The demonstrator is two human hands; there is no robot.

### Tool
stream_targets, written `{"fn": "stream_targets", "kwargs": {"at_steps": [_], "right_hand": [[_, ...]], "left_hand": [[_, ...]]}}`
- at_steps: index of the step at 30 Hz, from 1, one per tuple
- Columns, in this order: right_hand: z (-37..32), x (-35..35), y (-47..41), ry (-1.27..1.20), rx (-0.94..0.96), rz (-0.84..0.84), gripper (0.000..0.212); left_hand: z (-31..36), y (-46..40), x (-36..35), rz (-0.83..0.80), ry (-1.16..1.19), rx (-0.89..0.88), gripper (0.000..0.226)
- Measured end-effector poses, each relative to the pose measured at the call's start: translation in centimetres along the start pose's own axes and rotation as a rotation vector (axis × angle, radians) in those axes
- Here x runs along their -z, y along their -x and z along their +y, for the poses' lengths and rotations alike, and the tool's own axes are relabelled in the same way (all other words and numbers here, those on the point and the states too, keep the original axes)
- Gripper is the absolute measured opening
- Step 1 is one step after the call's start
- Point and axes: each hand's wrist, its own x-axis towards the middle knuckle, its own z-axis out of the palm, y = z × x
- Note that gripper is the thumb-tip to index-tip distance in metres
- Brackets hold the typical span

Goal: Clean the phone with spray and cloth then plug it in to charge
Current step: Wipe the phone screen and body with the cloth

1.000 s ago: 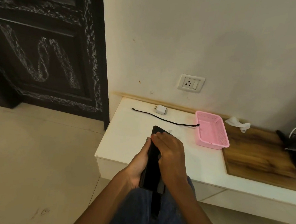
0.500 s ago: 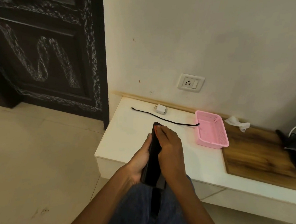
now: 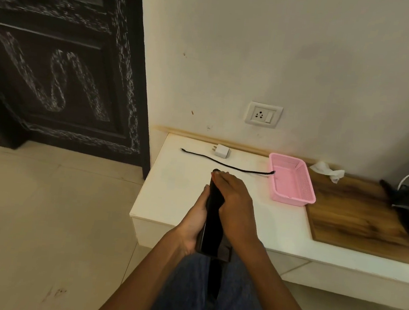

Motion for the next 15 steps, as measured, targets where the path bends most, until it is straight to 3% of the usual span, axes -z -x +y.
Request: {"fn": "stream_targets", "kwargs": {"at_steps": [7, 15], "right_hand": [[-1.6, -1.4, 3.1, -0.032, 0.058, -0.024, 0.046], [-0.9, -0.5, 0.3, -0.033, -0.007, 0.033, 0.043]], "left_hand": [[0.7, 0.2, 1.5, 0.045, 0.169, -0.044, 0.045], [0.6, 0.4, 0.6, 0.007, 0.1, -0.03, 0.047]]}}
